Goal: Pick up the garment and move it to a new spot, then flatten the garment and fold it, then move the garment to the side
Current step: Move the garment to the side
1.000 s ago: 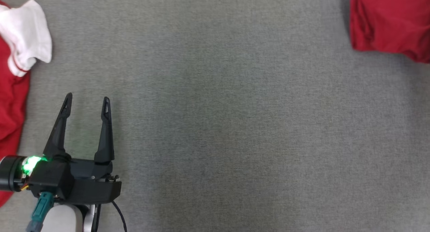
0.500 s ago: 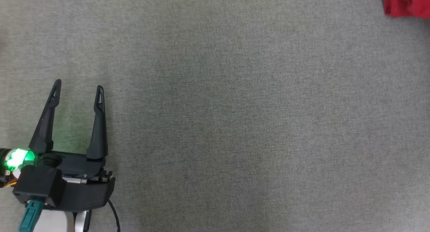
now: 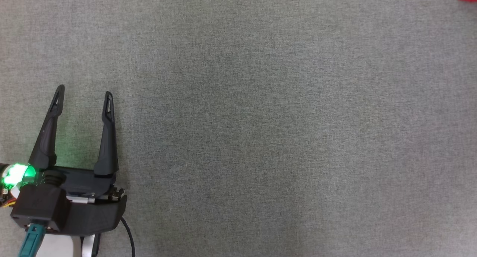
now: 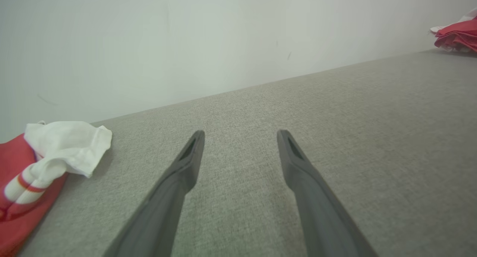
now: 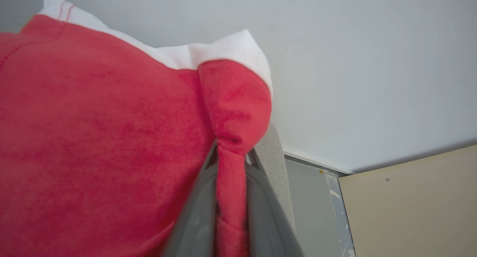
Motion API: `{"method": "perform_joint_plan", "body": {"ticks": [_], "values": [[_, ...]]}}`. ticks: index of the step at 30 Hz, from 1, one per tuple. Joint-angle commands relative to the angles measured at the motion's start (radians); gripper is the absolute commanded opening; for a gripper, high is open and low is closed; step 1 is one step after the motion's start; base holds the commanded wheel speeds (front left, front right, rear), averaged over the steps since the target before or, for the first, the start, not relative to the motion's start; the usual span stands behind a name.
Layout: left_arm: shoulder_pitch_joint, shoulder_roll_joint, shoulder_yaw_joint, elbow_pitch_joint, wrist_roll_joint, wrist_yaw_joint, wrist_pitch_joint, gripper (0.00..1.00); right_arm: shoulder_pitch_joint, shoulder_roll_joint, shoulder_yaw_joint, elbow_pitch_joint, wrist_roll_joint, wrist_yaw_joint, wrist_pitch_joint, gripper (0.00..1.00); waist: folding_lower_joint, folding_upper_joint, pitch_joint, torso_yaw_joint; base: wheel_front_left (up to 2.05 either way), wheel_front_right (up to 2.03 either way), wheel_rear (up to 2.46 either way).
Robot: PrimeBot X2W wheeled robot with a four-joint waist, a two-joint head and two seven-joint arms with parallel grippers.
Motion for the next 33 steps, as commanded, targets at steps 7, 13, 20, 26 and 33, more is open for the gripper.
{"method": "perform_joint_plan", "body": {"ticks": [7, 13, 20, 26, 33], "values": [[0.013, 0.004, 0.005, 0.007, -0.007, 0.016, -0.005, 1.00, -0.038, 0.019, -0.025, 0.059, -0.080, -0.002, -0.040, 1.00, -0.0001, -0.0001, -0.016, -0.002, 0.00, 0.00, 0.00], [0.034, -0.009, 0.014, 0.042, -0.025, 0.028, -0.008, 1.00, -0.028, 0.072, -0.087, 0.081, -0.074, -0.002, -0.114, 1.00, -0.0001, -0.0001, -0.102, -0.010, 0.00, 0.00, 0.00], [0.101, -0.017, 0.058, 0.091, -0.060, 0.053, -0.008, 1.00, 0.069, 0.152, -0.141, 0.051, -0.011, -0.002, -0.219, 1.00, -0.0001, -0.0001, -0.240, -0.006, 0.00, 0.00, 0.00], [0.166, -0.019, 0.091, 0.126, -0.075, 0.064, -0.009, 1.00, 0.190, 0.203, -0.173, -0.042, 0.030, -0.002, -0.254, 1.00, -0.0001, -0.0001, -0.334, -0.001, 0.00, 0.00, 0.00], [0.222, -0.039, 0.104, 0.174, -0.089, 0.069, -0.009, 1.00, 0.435, 0.253, -0.339, -0.266, 0.090, -0.002, -0.256, 1.00, -0.0001, -0.0001, -0.439, 0.026, 0.00, 0.00, 0.00]]}}
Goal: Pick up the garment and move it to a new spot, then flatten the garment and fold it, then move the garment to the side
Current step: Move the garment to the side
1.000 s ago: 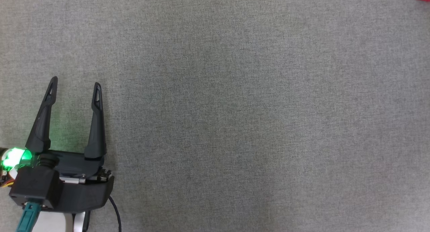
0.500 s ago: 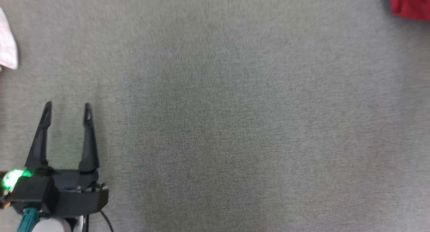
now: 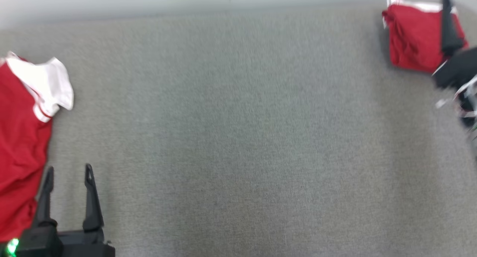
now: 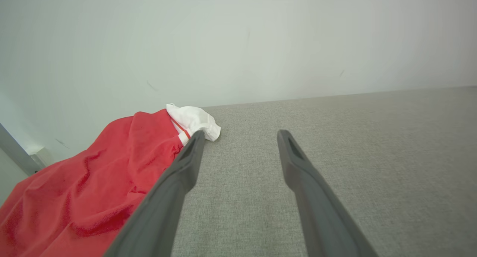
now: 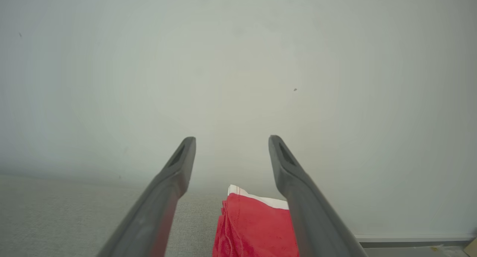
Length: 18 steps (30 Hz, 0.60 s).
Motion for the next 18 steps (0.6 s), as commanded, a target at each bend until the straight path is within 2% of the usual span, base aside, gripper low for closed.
{"method": "perform_joint_plan", "body": {"ticks": [1, 5, 9, 18], "values": [[0.021, -0.008, 0.000, 0.008, -0.004, 0.003, -0.003, 1.00, 0.062, 0.023, -0.030, -0.042, -0.005, -0.002, -0.004, 1.00, 0.0003, 0.0002, -0.091, 0.026, 0.00, 0.00, 0.00], [0.041, -0.019, -0.007, 0.038, -0.001, -0.002, -0.003, 1.00, 0.215, 0.060, -0.110, -0.158, -0.052, -0.002, -0.004, 1.00, 0.0003, 0.0002, -0.137, 0.040, 0.00, 0.00, 0.00], [0.058, -0.026, -0.010, 0.065, -0.001, -0.004, -0.003, 1.00, 0.371, 0.127, -0.186, -0.267, -0.082, -0.002, -0.003, 1.00, 0.0003, 0.0002, -0.176, 0.056, 0.00, 0.00, 0.00], [0.056, -0.032, -0.026, 0.101, 0.012, -0.017, -0.003, 1.00, 0.664, 0.234, -0.340, -0.443, -0.123, -0.002, -0.003, 1.00, 0.0003, 0.0002, -0.231, 0.089, 0.00, 0.00, 0.00]]}}
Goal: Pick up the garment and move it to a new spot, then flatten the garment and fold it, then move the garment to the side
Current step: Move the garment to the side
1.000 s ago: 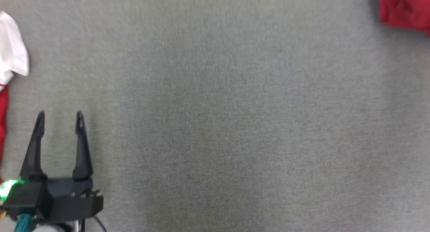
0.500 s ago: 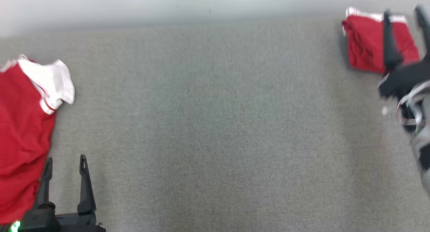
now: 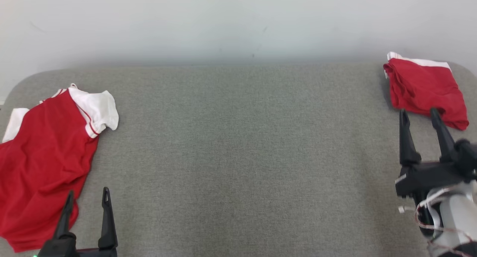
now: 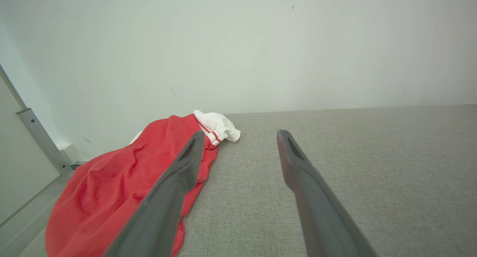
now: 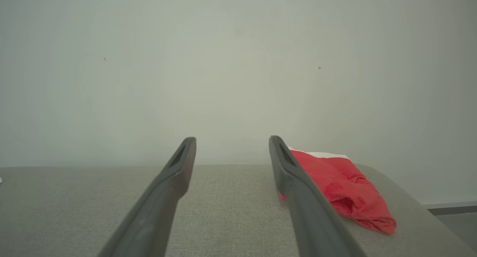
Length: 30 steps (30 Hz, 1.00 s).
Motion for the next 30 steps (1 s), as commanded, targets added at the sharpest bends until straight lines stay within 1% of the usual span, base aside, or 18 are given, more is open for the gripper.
{"method": "perform_joint_plan", "body": {"ticks": [1, 6, 12, 13, 18, 22, 30], "values": [[0.007, -0.002, -0.001, 0.005, 0.009, -0.003, -0.003, 1.00, 0.048, 0.018, -0.025, -0.029, -0.018, -0.002, 0.000, 1.00, 0.0002, 0.0001, -0.022, 0.018, 0.00, 0.00, 0.00], [0.021, -0.005, -0.002, 0.011, 0.008, -0.001, -0.003, 1.00, 0.163, 0.093, -0.087, -0.090, -0.039, -0.002, 0.000, 1.00, 0.0002, 0.0001, -0.037, 0.022, 0.00, 0.00, 0.00], [0.025, -0.010, 0.000, 0.016, 0.003, -0.002, -0.003, 1.00, 0.256, 0.154, -0.089, -0.149, -0.066, -0.002, 0.000, 1.00, 0.0002, 0.0001, -0.053, 0.020, 0.00, 0.00, 0.00], [0.025, -0.010, 0.000, 0.016, 0.003, -0.002, -0.003, 1.00, 0.256, 0.154, -0.089, -0.149, -0.066, -0.002, 0.000, 1.00, 0.0002, 0.0001, -0.053, 0.020, 0.00, 0.00, 0.00], [0.027, -0.012, 0.002, 0.026, 0.001, 0.000, -0.003, 1.00, 0.321, 0.203, -0.079, -0.181, -0.080, -0.002, 0.000, 1.00, 0.0002, 0.0001, -0.072, 0.019, 0.00, 0.00, 0.00], [0.031, -0.009, 0.004, 0.040, 0.000, -0.004, -0.003, 1.00, 0.354, 0.220, -0.057, -0.173, -0.091, -0.002, 0.000, 1.00, 0.0002, 0.0001, -0.087, 0.018, 0.00, 0.00, 0.00], [0.033, 0.007, -0.012, 0.085, 0.011, -0.004, 0.001, 1.00, 0.385, 0.245, -0.047, -0.155, -0.120, -0.002, 0.000, 1.00, 0.0002, 0.0001, -0.100, 0.022, 0.00, 0.00, 0.00]]}}
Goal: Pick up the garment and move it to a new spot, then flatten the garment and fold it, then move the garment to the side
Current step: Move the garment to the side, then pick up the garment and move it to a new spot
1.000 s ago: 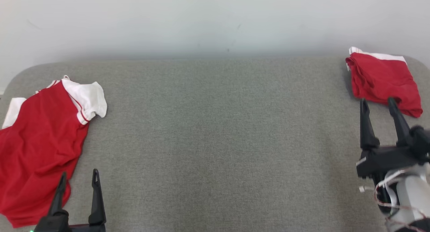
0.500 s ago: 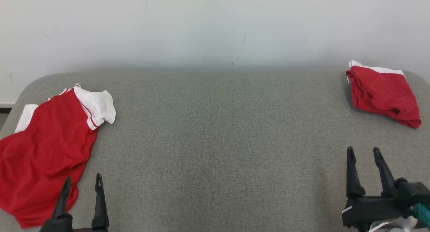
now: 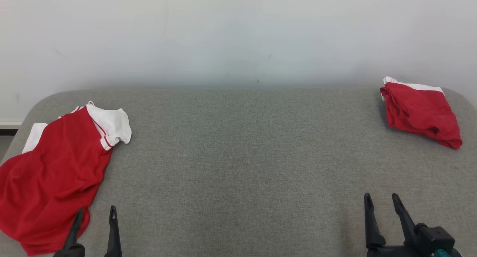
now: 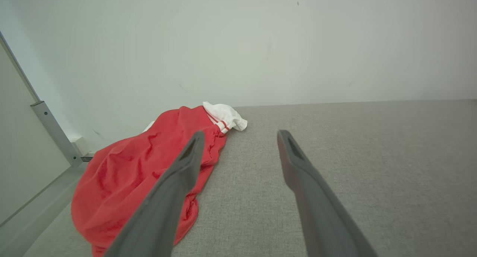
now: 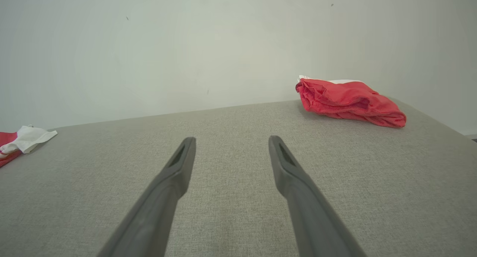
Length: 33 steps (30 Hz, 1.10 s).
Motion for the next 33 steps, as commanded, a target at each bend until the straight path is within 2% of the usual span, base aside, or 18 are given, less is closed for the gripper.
{"method": "perform_joint_plan", "body": {"ticks": [1, 13, 33], "values": [[0.006, 0.007, -0.002, 0.006, 0.005, 0.004, 0.001, 1.00, 0.011, 0.006, 0.004, 0.007, -0.016, -0.002, 0.000, 1.00, 0.0000, 0.0000, -0.002, 0.002, 0.00, 0.00, 0.00], [0.007, 0.015, -0.010, 0.025, -0.009, 0.008, 0.018, 1.00, 0.022, 0.024, 0.017, 0.024, -0.054, -0.002, 0.000, 1.00, 0.0000, 0.0000, -0.012, 0.004, 0.00, 0.00, 0.00], [0.027, 0.026, -0.016, -0.066, -0.029, 0.035, 0.085, 1.00, 0.046, 0.030, 0.015, -0.101, -0.087, -0.002, 0.031, 1.00, 0.0000, 0.0000, -0.022, -0.004, 0.00, 0.00, 0.00]]}}
